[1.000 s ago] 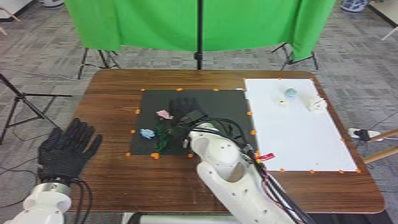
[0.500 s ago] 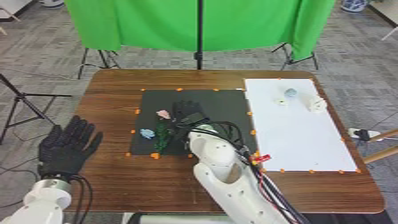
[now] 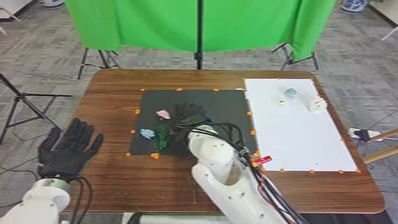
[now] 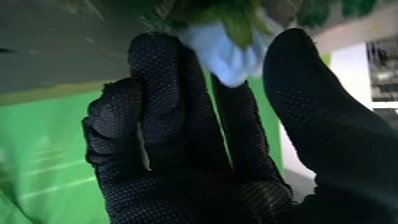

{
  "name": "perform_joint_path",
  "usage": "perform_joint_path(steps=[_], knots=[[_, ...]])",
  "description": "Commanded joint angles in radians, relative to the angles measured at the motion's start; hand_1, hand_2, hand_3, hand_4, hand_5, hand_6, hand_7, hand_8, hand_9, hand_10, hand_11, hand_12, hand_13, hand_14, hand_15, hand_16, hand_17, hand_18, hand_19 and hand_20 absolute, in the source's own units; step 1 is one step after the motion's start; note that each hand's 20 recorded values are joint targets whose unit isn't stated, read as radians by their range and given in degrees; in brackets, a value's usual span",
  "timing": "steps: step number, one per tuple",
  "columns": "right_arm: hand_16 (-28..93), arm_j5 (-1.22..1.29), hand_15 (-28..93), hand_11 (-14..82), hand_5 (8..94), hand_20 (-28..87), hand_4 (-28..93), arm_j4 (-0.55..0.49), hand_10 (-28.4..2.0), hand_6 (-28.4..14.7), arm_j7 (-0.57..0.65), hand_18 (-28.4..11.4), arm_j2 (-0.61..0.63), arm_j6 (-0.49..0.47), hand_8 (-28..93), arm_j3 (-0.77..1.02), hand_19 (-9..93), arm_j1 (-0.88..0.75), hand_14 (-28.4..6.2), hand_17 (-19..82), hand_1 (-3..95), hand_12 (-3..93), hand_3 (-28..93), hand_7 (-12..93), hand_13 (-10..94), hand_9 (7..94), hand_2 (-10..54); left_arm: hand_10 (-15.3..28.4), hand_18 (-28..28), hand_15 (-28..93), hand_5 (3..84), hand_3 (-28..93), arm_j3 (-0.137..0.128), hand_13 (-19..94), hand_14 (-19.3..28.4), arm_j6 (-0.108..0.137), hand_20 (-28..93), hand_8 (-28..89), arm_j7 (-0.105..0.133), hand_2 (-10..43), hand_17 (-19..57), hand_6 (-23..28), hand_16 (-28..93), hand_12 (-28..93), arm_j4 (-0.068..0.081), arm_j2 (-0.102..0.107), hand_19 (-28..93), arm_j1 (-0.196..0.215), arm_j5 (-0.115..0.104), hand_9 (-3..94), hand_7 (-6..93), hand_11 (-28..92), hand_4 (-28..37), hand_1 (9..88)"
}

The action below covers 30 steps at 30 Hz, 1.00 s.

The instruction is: Arrange flowers

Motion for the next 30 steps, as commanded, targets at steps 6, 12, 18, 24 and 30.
perform_joint_path(steps=[6, 12, 18, 24, 30], knots=[[22, 0.038, 63, 16.7, 46.9, 40, -28, -0.031, -21.0, -7.9, 0.0, -28.3, -0.006, 0.07, -12, 0.011, 87, 0.001, -17.4, 31, 40.2, 16.5, 81, 13, 55, 51.6, -9.5, 15.1, 16.2, 54, 48.8, 76, 0.005, 32, 16.7, 0.024, 15, -13, -0.013, 14.1, -5.6, 8.8, -10, 12, 0.002, -0.009, 44, -0.003, 0.003, 41.4, 23.9, 33, -28.3, 30.0], [19, 0.073, 62, 15.2, 45.8, 39, -28, -0.091, -22.5, -8.9, 0.016, -28.4, 0.033, 0.126, -11, 0.01, 87, 0.005, -18.9, 32, 33.4, 15.8, 77, 12, 53, 49.7, -9.5, 15.1, 16.2, 54, 48.3, 76, 0.001, 32, 16.7, 0.015, 15, -13, -0.01, 13.4, -5.6, 8.9, -10, 12, -0.001, -0.018, 44, 0.01, 0.002, 41.2, 24.0, 33, -28.3, 30.2], [17, -0.003, 59, 14.7, 48.8, 37, -28, -0.1, -23.1, -9.0, 0.008, -28.4, 0.161, 0.196, -11, 0.078, 86, 0.016, -20.2, 32, 25.0, 15.6, 72, 11, 52, 51.1, -9.5, 15.5, 15.8, 53, 47.7, 74, 0.018, 31, 16.9, -0.026, 15, -13, 0.003, 15.1, -5.2, 9.0, -10, 12, 0.0, -0.029, 43, 0.028, 0.022, 41.1, 23.4, 32, -28.3, 24.1], [13, 0.083, 53, 14.1, 50.4, 30, -28, -0.02, -23.8, -9.0, 0.03, -27.7, 0.292, 0.266, -10, 0.212, 81, 0.05, -20.5, 31, 26.1, 15.4, 74, 12, 47, 49.0, -9.5, 15.5, 15.1, 52, 47.4, 75, 0.04, 31, 16.9, -0.118, 14, -12, 0.019, 13.8, -5.0, 9.0, -10, 12, 0.016, -0.041, 42, 0.04, 0.022, 40.5, 21.8, 30, -28.3, 23.8], [10, 0.166, 42, 14.1, 48.5, 21, -28, 0.026, -20.7, -6.9, -0.005, -24.0, 0.366, 0.211, -13, 0.364, 71, 0.008, -19.3, 25, 31.9, 14.1, 79, 17, 39, 44.0, -9.5, 15.3, 14.3, 51, 46.8, 75, 0.031, 30, 16.7, -0.137, 13, -12, 0.039, 12.6, -4.5, 8.6, -9, 12, 0.016, -0.038, 40, 0.044, 0.033, 39.9, 21.2, 29, -28.3, 25.7]])
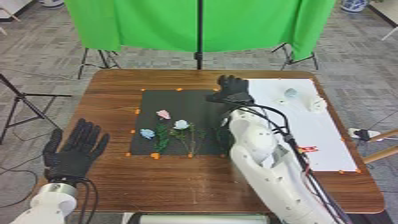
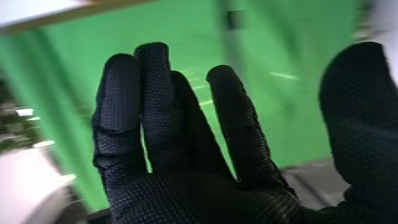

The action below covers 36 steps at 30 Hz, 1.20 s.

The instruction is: Arrange flowers

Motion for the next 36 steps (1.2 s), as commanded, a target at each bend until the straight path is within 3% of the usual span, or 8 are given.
perform_joint_path(steps=[1, 7, 15, 17, 19, 23, 30, 36], knots=[[10, 0.093, 41, 13.9, 47.2, 20, -28, 0.066, -20.5, -6.3, -0.002, -23.4, 0.165, -0.042, -14, 0.195, 69, -0.022, -19.3, 23, 31.1, 13.6, 80, 18, 36, 42.3, -8.8, 15.3, 14.3, 51, 46.7, 75, -0.004, 30, 16.6, -0.015, 13, -12, 0.032, 12.5, -4.5, 8.5, -9, 12, 0.006, -0.01, 40, 0.023, 0.008, 39.8, 21.2, 29, -28.3, 25.8], [9, 0.053, 36, 13.7, 46.4, 17, -28, 0.085, -18.3, -5.1, -0.026, -22.0, 0.164, -0.26, -15, 0.255, 65, -0.044, -18.6, 20, 37.0, 11.6, 83, 19, 32, 40.0, -9.3, 15.3, 14.4, 50, 46.7, 76, 0.004, 30, 16.5, -0.024, 14, -11, 0.031, 12.2, -4.6, 8.6, -9, 13, 0.006, -0.012, 40, 0.028, 0.006, 39.9, 20.7, 29, -28.3, 25.6], [10, 0.043, 33, 13.2, 48.4, 19, -28, 0.126, -15.7, -2.0, -0.02, -21.2, 0.138, -0.315, -16, 0.257, 66, -0.037, -16.6, 21, 48.5, 11.0, 84, 21, 35, 42.3, -9.5, 15.0, 15.1, 49, 46.6, 77, 0.01, 30, 16.3, -0.022, 15, -11, 0.026, 11.6, -5.5, 8.2, -8, 12, 0.007, -0.014, 40, 0.024, 0.003, 39.9, 18.9, 27, -28.3, 26.4], [10, 0.049, 32, 13.5, 50.3, 19, -28, 0.134, -13.9, -1.1, 0.003, -21.2, 0.14, -0.293, -16, 0.249, 67, -0.038, -15.6, 22, 49.0, 11.0, 83, 21, 39, 46.0, -9.5, 14.9, 15.2, 49, 46.6, 77, 0.009, 30, 16.3, -0.033, 15, -11, 0.025, 11.5, -5.5, 8.2, -8, 12, 0.008, -0.014, 40, 0.024, 0.011, 39.8, 18.8, 27, -28.3, 26.5], [14, 0.039, 35, 15.6, 58.2, 23, -28, 0.139, -12.0, 0.2, 0.005, -21.1, 0.145, -0.244, -15, 0.239, 70, -0.046, -13.3, 25, 50.4, 13.4, 80, 22, 50, 58.4, -9.5, 14.9, 15.2, 49, 46.5, 77, 0.009, 30, 16.3, -0.027, 15, -11, 0.025, 11.5, -5.6, 8.2, -8, 12, 0.007, -0.015, 40, 0.025, 0.007, 39.7, 18.8, 27, -28.3, 26.6], [35, 0.001, 38, 9.5, 71.8, 32, -28, 0.144, -10.2, 0.2, -0.025, -21.5, 0.16, -0.193, -3, 0.222, 77, -0.059, -7.2, 30, 58.0, 36.8, 67, 29, 65, 82.4, -9.5, 14.8, 15.3, 49, 46.5, 77, 0.008, 30, 16.3, -0.024, 15, -11, 0.028, 11.5, -5.8, 8.2, -8, 13, 0.005, -0.015, 40, 0.032, 0.004, 39.8, 18.7, 27, -28.3, 26.7], [42, -0.009, 43, 15.0, 77.9, 36, -28, 0.122, -7.1, -0.3, -0.025, -22.7, 0.176, -0.072, -1, 0.185, 82, -0.062, -6.8, 33, 59.6, 45.4, 68, 36, 71, 87.9, -9.5, 14.7, 15.4, 49, 46.4, 77, 0.007, 30, 16.2, -0.027, 16, -11, 0.023, 11.4, -5.8, 8.2, -8, 13, 0.005, -0.018, 40, 0.034, 0.004, 39.6, 18.7, 27, -28.3, 27.1], [43, 0.037, 44, 15.1, 78.2, 37, -28, -0.085, -7.6, -0.7, -0.061, -23.2, 0.227, 0.058, 1, 0.114, 82, -0.086, -6.9, 33, 59.3, 46.3, 70, 36, 71, 88.2, -9.5, 14.7, 15.4, 49, 46.4, 77, 0.003, 30, 16.1, -0.03, 16, -11, 0.02, 11.4, -5.8, 8.2, -8, 13, 0.005, -0.016, 40, 0.033, 0.005, 39.6, 18.7, 27, -28.3, 27.2]])
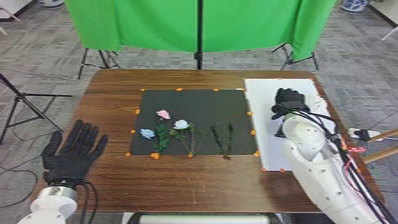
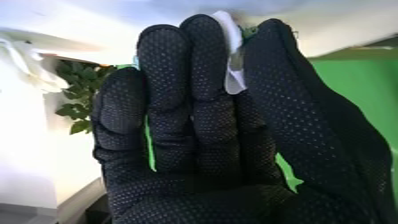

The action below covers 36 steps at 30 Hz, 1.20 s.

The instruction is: Arrange flowers

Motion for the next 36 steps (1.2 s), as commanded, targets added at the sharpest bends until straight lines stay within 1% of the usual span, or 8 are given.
perform_joint_path(steps=[1, 6, 13, 19, 22, 25, 30, 36], knots=[[43, 0.038, 44, 15.1, 78.1, 37, -28, -0.252, -7.8, -0.7, -0.059, -23.1, 0.056, 0.13, 1, -0.079, 82, -0.034, -6.9, 33, 59.2, 46.4, 70, 36, 71, 88.2, -9.5, 14.8, 15.4, 49, 46.4, 77, 0.0, 30, 16.1, -0.012, 16, -11, -0.012, 11.4, -5.8, 8.2, -8, 13, 0.007, -0.009, 40, 0.012, 0.003, 39.6, 18.7, 27, -28.3, 27.1], [43, 0.045, 44, 15.1, 77.9, 38, -28, -0.306, -8.1, -0.9, -0.154, -23.1, 0.003, 0.135, 1, -0.149, 82, -0.013, -7.3, 33, 59.1, 46.3, 70, 35, 71, 87.9, -9.5, 14.8, 15.5, 48, 46.4, 77, -0.005, 30, 16.2, -0.023, 16, -11, -0.025, 11.2, -5.8, 8.3, -8, 13, 0.01, -0.005, 40, 0.013, 0.014, 39.2, 18.7, 27, -28.3, 27.3], [43, -0.106, 44, 15.1, 77.4, 38, -28, -0.231, -8.1, -0.9, -0.285, -23.0, -0.1, 0.141, 1, -0.21, 82, -0.022, -7.2, 33, 59.1, 46.2, 70, 35, 70, 87.3, -9.5, 14.6, 15.6, 48, 46.3, 77, 0.012, 30, 16.1, -0.021, 16, -11, -0.046, 11.1, -5.7, 8.4, -7, 13, 0.024, 0.004, 39, -0.008, 0.035, 39.0, 18.6, 27, -28.3, 27.5], [42, -0.1, 44, 14.9, 77.1, 38, -28, -0.266, -8.2, -0.7, -0.265, -23.0, -0.075, 0.013, 0, -0.263, 82, -0.06, -7.1, 32, 58.9, 45.8, 70, 36, 70, 87.1, -9.5, 14.6, 15.7, 48, 46.3, 77, 0.015, 30, 16.2, -0.028, 16, -11, -0.068, 11.5, -5.7, 8.4, -7, 13, 0.03, -0.003, 39, -0.016, 0.027, 39.0, 18.7, 27, -28.3, 27.8], [42, -0.085, 44, 14.5, 76.3, 38, -28, -0.28, -8.5, -0.6, -0.265, -22.9, -0.055, -0.038, 1, -0.282, 82, -0.063, -7.1, 32, 58.0, 45.6, 71, 36, 70, 86.7, -9.5, 14.6, 15.7, 48, 46.2, 76, 0.01, 30, 16.1, -0.085, 16, -11, -0.083, 12.0, -5.7, 8.3, -7, 13, 0.048, -0.012, 39, -0.03, 0.021, 39.0, 18.5, 27, -28.3, 28.0], [42, -0.097, 44, 13.8, 75.5, 38, -28, -0.27, -8.5, -0.6, -0.258, -22.7, -0.052, -0.026, 1, -0.307, 81, -0.053, -6.9, 32, 57.6, 44.8, 71, 37, 69, 86.1, -9.5, 14.5, 15.7, 47, 45.5, 75, 0.008, 30, 16.2, -0.142, 16, -11, -0.105, 12.9, -5.8, 8.0, -7, 13, 0.056, -0.018, 39, -0.039, 0.04, 38.8, 18.3, 26, -28.3, 28.1], [42, -0.098, 44, 13.7, 75.4, 38, -28, -0.253, -8.5, -0.5, -0.245, -22.7, -0.07, 0.016, 1, -0.336, 81, -0.023, -6.9, 32, 57.5, 44.5, 71, 37, 69, 85.9, -9.5, 14.4, 15.7, 46, 45.1, 75, 0.007, 30, 16.1, -0.155, 16, -11, -0.118, 13.2, -5.8, 8.0, -7, 13, 0.056, -0.019, 39, -0.047, 0.067, 38.3, 17.9, 26, -28.3, 28.2], [42, -0.092, 44, 13.7, 75.2, 39, -28, -0.256, -8.6, -0.5, -0.239, -23.0, -0.094, 0.023, 1, -0.348, 82, -0.011, -7.2, 32, 57.4, 44.3, 71, 37, 69, 86.0, -9.5, 14.5, 15.7, 46, 45.0, 75, 0.009, 30, 16.0, -0.149, 16, -10, -0.119, 13.4, -5.9, 7.9, -7, 13, 0.054, -0.015, 39, -0.045, 0.071, 38.3, 17.7, 25, -28.3, 28.2]])
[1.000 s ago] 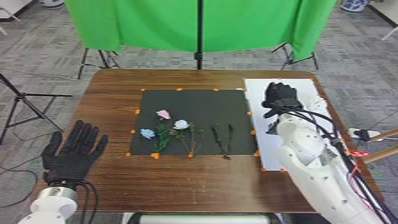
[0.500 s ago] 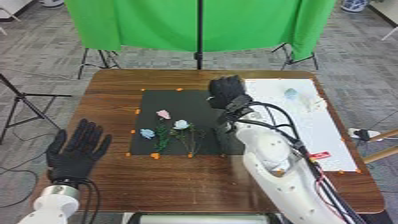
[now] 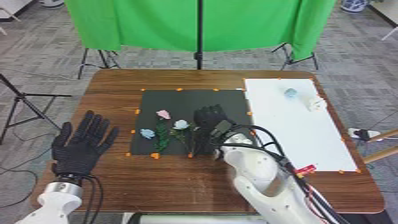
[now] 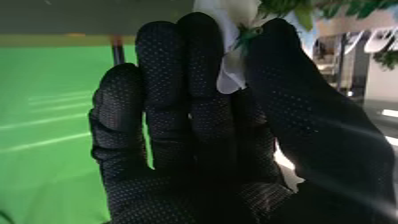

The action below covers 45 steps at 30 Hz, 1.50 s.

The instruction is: Arrange flowers

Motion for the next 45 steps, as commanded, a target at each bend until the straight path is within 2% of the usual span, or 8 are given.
perform_joint_path(steps=[1, 7, 18, 25, 27, 30, 36, 45], knots=[[41, -0.027, 44, 13.7, 75.2, 39, -28, -0.012, -8.7, -0.5, 0.004, -23.1, -0.035, -0.003, 1, -0.01, 83, 0.025, -7.2, 32, 57.5, 44.2, 71, 37, 69, 86.0, -9.5, 14.5, 15.7, 46, 45.0, 75, 0.002, 30, 16.0, 0.025, 16, -11, -0.015, 13.4, -5.9, 7.9, -7, 13, -0.001, -0.005, 39, 0.005, 0.016, 38.3, 17.7, 25, -28.3, 28.2], [41, -0.045, 46, 11.0, 72.7, 41, -28, -0.013, -9.7, -1.0, -0.001, -23.6, -0.063, -0.128, -1, -0.004, 84, 0.029, -8.0, 32, 56.4, 40.8, 71, 35, 67, 83.5, -9.5, 14.6, 15.7, 46, 45.0, 75, 0.001, 30, 16.0, 0.021, 16, -10, -0.016, 13.4, -5.9, 8.0, -7, 13, 0.004, -0.009, 39, -0.012, 0.032, 38.3, 17.6, 25, -28.3, 28.2], [37, -0.037, 46, 16.5, 65.9, 45, -28, -0.008, -13.6, -1.8, 0.009, -24.3, -0.082, -0.156, -5, 0.015, 85, 0.03, -8.7, 32, 53.2, 18.1, 74, 23, 64, 69.1, -9.5, 14.5, 15.7, 46, 44.9, 75, -0.003, 29, 16.1, 0.032, 16, -11, -0.011, 13.5, -5.9, 7.9, -7, 13, -0.003, -0.004, 39, -0.008, 0.013, 37.9, 17.7, 25, -28.3, 28.1], [31, -0.015, 50, 15.6, 58.9, 44, -28, -0.018, -15.2, -2.8, 0.02, -24.4, -0.083, -0.16, -14, 0.028, 86, 0.026, -11.4, 31, 47.3, 15.4, 79, 21, 61, 62.3, -9.5, 14.4, 15.7, 46, 44.6, 75, -0.006, 29, 16.0, 0.058, 15, -11, -0.007, 13.5, -6.0, 7.9, -7, 13, -0.006, -0.005, 39, -0.008, 0.005, 37.6, 17.8, 25, -28.3, 28.1], [30, 0.006, 50, 15.6, 58.7, 44, -28, -0.035, -15.3, -2.9, 0.025, -24.6, -0.083, -0.182, -14, 0.04, 86, 0.018, -11.8, 31, 46.3, 15.3, 80, 21, 61, 62.1, -9.5, 14.5, 15.7, 47, 45.0, 75, -0.003, 29, 16.1, 0.096, 16, -11, -0.001, 13.5, -6.0, 8.1, -7, 13, -0.017, -0.002, 39, -0.007, -0.007, 37.7, 18.0, 25, -28.3, 28.1], [23, 0.032, 53, 16.1, 59.4, 44, -28, -0.063, -15.4, -2.9, 0.039, -24.6, -0.079, -0.217, -14, 0.045, 86, 0.007, -12.6, 31, 44.4, 15.4, 81, 20, 61, 63.0, -9.5, 14.7, 15.6, 48, 45.9, 75, -0.004, 30, 16.3, 0.113, 16, -11, 0.01, 13.5, -6.0, 8.3, -7, 13, -0.021, -0.003, 39, 0.0, -0.022, 38.6, 18.7, 26, -28.3, 28.1], [23, 0.042, 54, 15.6, 59.6, 44, -28, -0.092, -16.1, -3.5, 0.076, -24.9, -0.06, -0.142, -14, 0.094, 86, -0.003, -13.3, 31, 42.0, 15.5, 81, 19, 61, 63.1, -9.5, 14.8, 15.7, 49, 46.5, 75, 0.001, 31, 16.2, 0.111, 16, -11, 0.011, 13.7, -5.9, 8.4, -7, 13, -0.022, -0.008, 40, 0.001, -0.024, 39.2, 19.2, 27, -28.3, 28.2], [10, 0.1, 33, 11.7, 44.4, 24, -28, -0.03, -19.5, -5.3, 0.161, -21.8, 0.063, -0.11, -14, 0.352, 63, 0.008, -19.0, 18, 36.8, 12.5, 84, 19, 29, 38.6, -9.5, 14.8, 15.7, 49, 46.4, 75, -0.005, 31, 16.2, 0.081, 16, -11, 0.014, 13.7, -5.9, 8.3, -7, 13, -0.027, -0.009, 40, 0.013, 0.0, 39.3, 19.3, 27, -28.3, 28.1]])
